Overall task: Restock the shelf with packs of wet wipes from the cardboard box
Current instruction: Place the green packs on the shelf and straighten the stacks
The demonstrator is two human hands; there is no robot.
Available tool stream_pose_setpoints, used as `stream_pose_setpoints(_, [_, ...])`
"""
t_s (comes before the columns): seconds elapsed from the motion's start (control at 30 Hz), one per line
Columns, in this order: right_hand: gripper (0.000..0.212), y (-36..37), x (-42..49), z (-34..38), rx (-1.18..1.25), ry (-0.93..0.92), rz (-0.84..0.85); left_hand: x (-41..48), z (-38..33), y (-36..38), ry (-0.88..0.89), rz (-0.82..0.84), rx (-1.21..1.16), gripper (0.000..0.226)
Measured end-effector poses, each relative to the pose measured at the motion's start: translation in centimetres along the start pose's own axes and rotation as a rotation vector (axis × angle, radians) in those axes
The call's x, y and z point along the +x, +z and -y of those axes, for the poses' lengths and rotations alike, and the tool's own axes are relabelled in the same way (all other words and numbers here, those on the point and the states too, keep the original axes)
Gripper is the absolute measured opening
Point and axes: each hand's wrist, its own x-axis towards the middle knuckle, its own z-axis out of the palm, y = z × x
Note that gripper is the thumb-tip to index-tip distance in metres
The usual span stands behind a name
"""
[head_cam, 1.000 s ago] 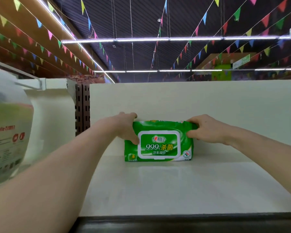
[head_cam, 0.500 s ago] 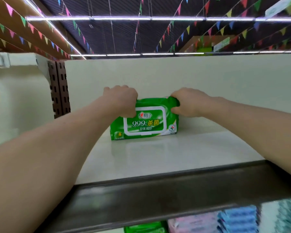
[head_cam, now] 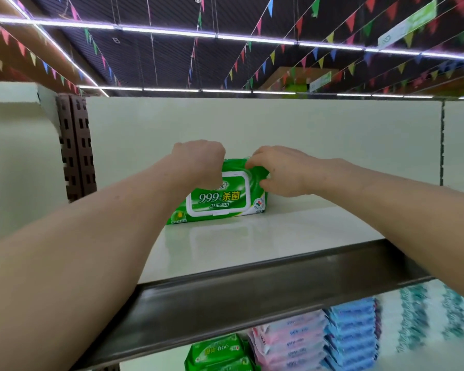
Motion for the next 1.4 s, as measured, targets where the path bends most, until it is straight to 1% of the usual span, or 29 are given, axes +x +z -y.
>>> stream_pose_setpoints(0.13, [0.049,-0.4,-0.8,0.2,0.062,0.036,0.081,0.2,0.1,-0.2,0.003,0.056,-0.041,0.031])
stream_pose_setpoints(0.23, [0.049,-1.0,-1.9,0.5,0.089,0.041,0.073,-0.4,-0.1,-0.9,0.004,0.073,-0.061,0.040])
stream_pose_setpoints(0.33, [0.045,-1.6,-3.4,0.5,0.088,0.042,0.056,-1.4,-1.0,-2.5,0.042,0.029,-0.151,0.049])
stream_pose_setpoints(0.4, [0.042,-2.2,-4.6,0.2,0.083,0.056,0.047,-2.3,-2.1,-3.7,0.081,0.044,-0.229,0.042])
stream_pose_setpoints(0.5, [0.033,-2.8,-6.8,-0.4,0.107,0.091,0.044,-3.4,-3.8,-4.6,0.124,0.142,-0.274,0.024])
stream_pose_setpoints(0.6, [0.028,-3.3,-9.3,-1.3,0.136,0.121,0.048,-4.9,-5.3,-5.2,0.157,0.207,-0.318,0.019])
stream_pose_setpoints(0.67, [0.027,-4.1,-11.0,-1.9,0.137,0.138,0.038,-6.2,-6.3,-5.5,0.171,0.201,-0.363,0.016])
stream_pose_setpoints(0.77, [0.023,-6.0,-14.4,-2.6,0.131,0.158,0.008,-8.4,-8.5,-6.6,0.214,0.128,-0.434,0.012])
stream_pose_setpoints(0.83, [0.021,-7.1,-17.3,-2.9,0.120,0.176,0.006,-10.0,-10.6,-7.5,0.249,0.086,-0.511,0.013])
stream_pose_setpoints(0.9, [0.017,-8.0,-20.6,-3.4,0.114,0.206,0.034,-11.7,-13.3,-8.2,0.294,0.080,-0.569,0.011])
stream_pose_setpoints(0.97, [0.015,-8.6,-24.2,-4.0,0.095,0.249,0.100,-13.6,-16.4,-8.6,0.350,0.132,-0.604,0.009])
stream_pose_setpoints(1.07, [0.018,-9.4,-29.9,-5.2,0.098,0.324,0.181,-16.4,-21.5,-9.1,0.430,0.221,-0.596,0.009])
stream_pose_setpoints(1.23, [0.015,-11.2,-39.1,-8.0,0.151,0.434,0.177,-20.7,-29.7,-11.4,0.539,0.322,-0.616,0.010])
stream_pose_setpoints(1.4, [0.014,-13.0,-48.4,-10.0,0.160,0.525,0.245,-26.0,-38.0,-13.9,0.656,0.396,-0.641,0.013])
